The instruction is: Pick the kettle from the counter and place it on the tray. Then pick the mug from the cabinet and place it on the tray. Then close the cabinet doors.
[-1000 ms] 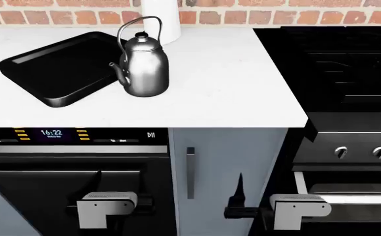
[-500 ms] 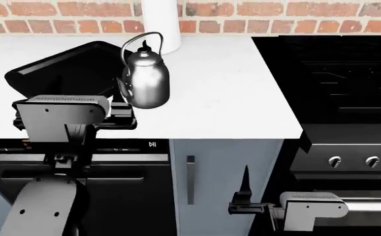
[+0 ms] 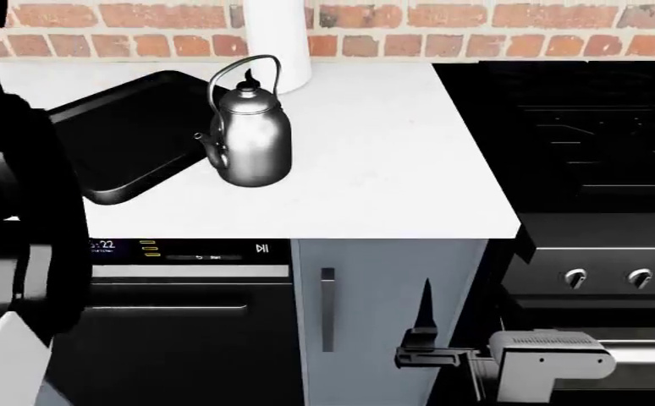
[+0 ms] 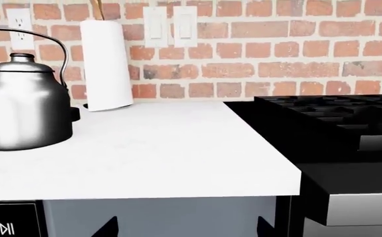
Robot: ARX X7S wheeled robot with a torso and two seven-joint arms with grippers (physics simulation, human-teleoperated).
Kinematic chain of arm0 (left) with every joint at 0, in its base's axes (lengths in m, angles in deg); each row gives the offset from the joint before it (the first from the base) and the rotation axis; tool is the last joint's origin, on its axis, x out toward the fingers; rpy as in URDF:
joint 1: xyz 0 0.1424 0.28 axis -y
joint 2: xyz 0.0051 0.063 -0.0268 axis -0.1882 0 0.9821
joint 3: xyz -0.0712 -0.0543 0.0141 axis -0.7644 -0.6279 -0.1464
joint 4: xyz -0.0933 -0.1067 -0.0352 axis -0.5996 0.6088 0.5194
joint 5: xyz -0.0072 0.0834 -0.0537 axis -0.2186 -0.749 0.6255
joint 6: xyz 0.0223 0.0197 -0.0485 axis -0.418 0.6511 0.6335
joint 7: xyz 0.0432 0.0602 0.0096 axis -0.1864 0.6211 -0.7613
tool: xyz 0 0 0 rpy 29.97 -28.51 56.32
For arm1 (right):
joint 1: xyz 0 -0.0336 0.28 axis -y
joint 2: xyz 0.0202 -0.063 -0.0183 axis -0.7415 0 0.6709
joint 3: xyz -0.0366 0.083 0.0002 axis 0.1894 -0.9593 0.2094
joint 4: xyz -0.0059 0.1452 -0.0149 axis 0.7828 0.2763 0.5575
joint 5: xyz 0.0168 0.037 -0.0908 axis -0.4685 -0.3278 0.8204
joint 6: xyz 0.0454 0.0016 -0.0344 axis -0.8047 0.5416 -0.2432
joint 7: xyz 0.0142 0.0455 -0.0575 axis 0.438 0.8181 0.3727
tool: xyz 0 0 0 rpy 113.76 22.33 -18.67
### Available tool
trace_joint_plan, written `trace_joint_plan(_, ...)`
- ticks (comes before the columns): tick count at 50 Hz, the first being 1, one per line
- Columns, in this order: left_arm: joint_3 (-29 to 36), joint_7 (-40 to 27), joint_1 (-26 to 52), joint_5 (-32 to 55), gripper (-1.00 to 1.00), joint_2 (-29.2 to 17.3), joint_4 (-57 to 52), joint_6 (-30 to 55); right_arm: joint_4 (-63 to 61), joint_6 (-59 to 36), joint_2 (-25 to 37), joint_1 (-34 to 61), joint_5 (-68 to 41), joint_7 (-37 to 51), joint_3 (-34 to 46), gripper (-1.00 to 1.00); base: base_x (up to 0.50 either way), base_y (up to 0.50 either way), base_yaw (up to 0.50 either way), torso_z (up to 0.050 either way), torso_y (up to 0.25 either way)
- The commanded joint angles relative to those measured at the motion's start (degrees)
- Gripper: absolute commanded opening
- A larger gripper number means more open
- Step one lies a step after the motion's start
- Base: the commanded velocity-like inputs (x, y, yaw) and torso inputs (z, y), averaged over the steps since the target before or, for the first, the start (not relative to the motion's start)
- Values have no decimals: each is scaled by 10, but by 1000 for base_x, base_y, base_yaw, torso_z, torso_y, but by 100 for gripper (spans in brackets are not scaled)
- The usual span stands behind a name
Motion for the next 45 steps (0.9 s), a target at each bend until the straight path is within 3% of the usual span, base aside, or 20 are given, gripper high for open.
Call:
trace_joint_plan(1, 21, -27, 269, -11, 100, 39, 397, -101, -20, -10, 9, -4, -1, 11, 7, 100, 0, 0, 0, 50, 0)
trace_joint_plan(6, 18, -38, 363, 1, 100, 62, 601, -184, -30, -17, 13, -2, 0, 17, 9, 100, 0, 0, 0, 50, 0)
trace_joint_plan(22, 33, -43, 363, 70, 100, 63, 591, -148, -42, -32, 19, 1, -23, 27, 2, 100, 0, -20, 0, 42, 0)
trace_joint_plan(38, 156, -48, 363, 174, 100, 63, 606, -181, -24, -20, 24, 1, -32, 30, 5, 100, 0, -500, 0, 0, 0)
trace_joint_plan(45, 157, -48, 363, 190, 100, 63, 621, -185, -12, -17, 24, 6, -58, 28, -6, 100, 0, -474, 0, 0, 0)
